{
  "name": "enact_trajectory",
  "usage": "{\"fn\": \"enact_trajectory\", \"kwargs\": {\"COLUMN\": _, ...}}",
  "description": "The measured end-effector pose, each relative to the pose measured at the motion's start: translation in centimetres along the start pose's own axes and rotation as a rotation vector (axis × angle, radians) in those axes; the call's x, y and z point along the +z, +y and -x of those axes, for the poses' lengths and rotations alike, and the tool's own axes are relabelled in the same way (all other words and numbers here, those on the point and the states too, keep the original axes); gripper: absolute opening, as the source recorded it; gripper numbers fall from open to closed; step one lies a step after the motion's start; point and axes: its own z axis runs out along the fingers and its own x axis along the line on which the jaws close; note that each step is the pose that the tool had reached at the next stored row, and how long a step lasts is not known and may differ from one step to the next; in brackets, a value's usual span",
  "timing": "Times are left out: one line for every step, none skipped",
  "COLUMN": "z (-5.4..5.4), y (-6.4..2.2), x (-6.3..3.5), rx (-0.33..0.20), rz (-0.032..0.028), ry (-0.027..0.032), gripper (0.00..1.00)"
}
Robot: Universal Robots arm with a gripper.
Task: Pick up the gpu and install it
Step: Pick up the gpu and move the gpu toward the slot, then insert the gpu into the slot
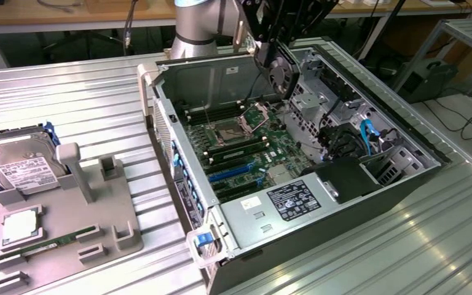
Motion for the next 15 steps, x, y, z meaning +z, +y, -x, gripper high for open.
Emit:
{"fn": "enact_trajectory", "kwargs": {"z": 0.1, "y": 0.01, "x": 0.00, "rx": 0.000, "rz": 0.0000, "ry": 0.0000, "gripper": 0.27}}
{"fn": "enact_trajectory", "kwargs": {"z": 1.3, "y": 0.36, "x": 0.05, "rx": 0.000, "rz": -0.0004, "ry": 0.0000, "gripper": 0.27}}
{"fn": "enact_trajectory", "kwargs": {"z": 2.6, "y": 0.94, "x": 0.11, "rx": 0.000, "rz": -0.0006, "ry": 0.0000, "gripper": 0.27}}
{"fn": "enact_trajectory", "kwargs": {"z": 3.2, "y": 1.19, "x": 0.13, "rx": 0.000, "rz": -0.0007, "ry": 0.0001, "gripper": 0.27}}
{"fn": "enact_trajectory", "kwargs": {"z": 3.5, "y": 1.34, "x": 0.14, "rx": 0.000, "rz": -0.0008, "ry": 0.0001, "gripper": 0.27}}
{"fn": "enact_trajectory", "kwargs": {"z": 3.8, "y": 1.52, "x": 0.16, "rx": 0.000, "rz": -0.0008, "ry": 0.0001, "gripper": 0.27}}
{"fn": "enact_trajectory", "kwargs": {"z": 4.1, "y": 1.79, "x": 0.18, "rx": 0.000, "rz": -0.0008, "ry": 0.0001, "gripper": 0.27}}
{"fn": "enact_trajectory", "kwargs": {"z": 4.1, "y": 1.79, "x": 0.18, "rx": 0.000, "rz": -0.0008, "ry": 0.0001, "gripper": 0.27}}
{"fn": "enact_trajectory", "kwargs": {"z": 4.1, "y": 1.79, "x": 0.18, "rx": -0.018, "rz": -0.0004, "ry": 0.0009, "gripper": 0.27}}
{"fn": "enact_trajectory", "kwargs": {"z": 4.1, "y": 1.79, "x": 0.18, "rx": -0.074, "rz": 0.0009, "ry": 0.0038, "gripper": 0.27}}
{"fn": "enact_trajectory", "kwargs": {"z": 4.1, "y": 1.79, "x": 0.19, "rx": -0.120, "rz": 0.0020, "ry": 0.0061, "gripper": 0.27}}
{"fn": "enact_trajectory", "kwargs": {"z": 4.1, "y": 1.79, "x": 0.19, "rx": -0.192, "rz": 0.0037, "ry": 0.0097, "gripper": 0.27}}
{"fn": "enact_trajectory", "kwargs": {"z": 4.1, "y": 1.79, "x": 0.18, "rx": -0.261, "rz": 0.0052, "ry": 0.0131, "gripper": 0.27}}
{"fn": "enact_trajectory", "kwargs": {"z": 4.1, "y": 1.79, "x": 0.18, "rx": -0.281, "rz": 0.0056, "ry": 0.0141, "gripper": 0.27}}
{"fn": "enact_trajectory", "kwargs": {"z": 4.1, "y": 1.79, "x": 0.18, "rx": -0.292, "rz": 0.0059, "ry": 0.0147, "gripper": 0.27}}
